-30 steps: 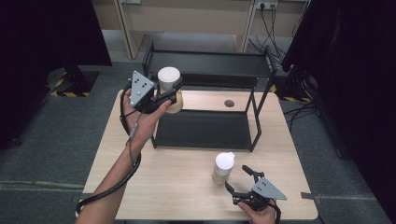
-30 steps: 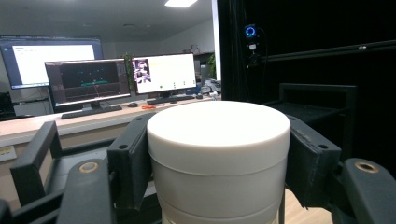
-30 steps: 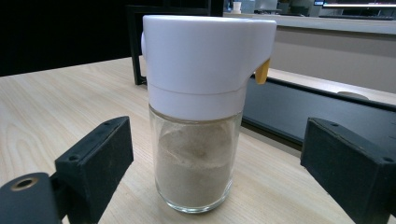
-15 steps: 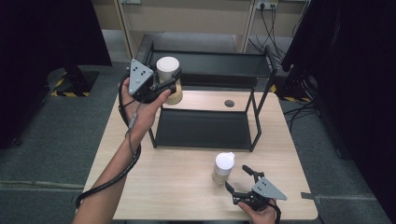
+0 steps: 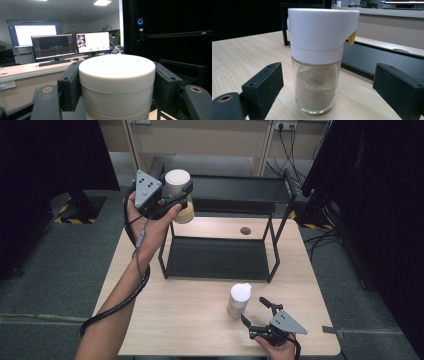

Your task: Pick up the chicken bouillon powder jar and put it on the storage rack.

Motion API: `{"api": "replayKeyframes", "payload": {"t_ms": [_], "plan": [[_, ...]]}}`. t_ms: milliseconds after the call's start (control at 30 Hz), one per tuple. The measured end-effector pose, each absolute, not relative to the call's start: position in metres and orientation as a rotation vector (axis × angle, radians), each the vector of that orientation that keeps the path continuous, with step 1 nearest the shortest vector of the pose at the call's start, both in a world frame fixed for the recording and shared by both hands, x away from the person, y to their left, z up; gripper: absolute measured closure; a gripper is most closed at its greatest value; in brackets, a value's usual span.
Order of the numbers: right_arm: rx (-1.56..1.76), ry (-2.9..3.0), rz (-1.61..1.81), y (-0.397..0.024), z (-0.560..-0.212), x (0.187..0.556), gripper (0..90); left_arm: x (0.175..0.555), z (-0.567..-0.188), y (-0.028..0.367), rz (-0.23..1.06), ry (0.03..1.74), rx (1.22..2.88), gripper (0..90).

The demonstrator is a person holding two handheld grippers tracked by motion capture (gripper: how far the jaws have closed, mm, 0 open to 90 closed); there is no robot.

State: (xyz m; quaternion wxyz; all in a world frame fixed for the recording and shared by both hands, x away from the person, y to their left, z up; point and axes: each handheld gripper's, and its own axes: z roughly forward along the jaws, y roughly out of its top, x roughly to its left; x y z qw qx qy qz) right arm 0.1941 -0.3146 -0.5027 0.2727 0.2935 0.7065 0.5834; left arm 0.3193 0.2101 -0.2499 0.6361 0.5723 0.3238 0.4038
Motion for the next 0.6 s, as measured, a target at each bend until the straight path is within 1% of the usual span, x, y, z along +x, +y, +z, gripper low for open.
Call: {"api": "replayKeyframes", "payload": {"t_ms": [600], "plan": [[0.789, 1.902, 1.570, -0.315, -0.503, 0.194, 9.6, 0.325, -0.228, 0.210, 0.959, 0.752, 1.298, 33.1]]}}
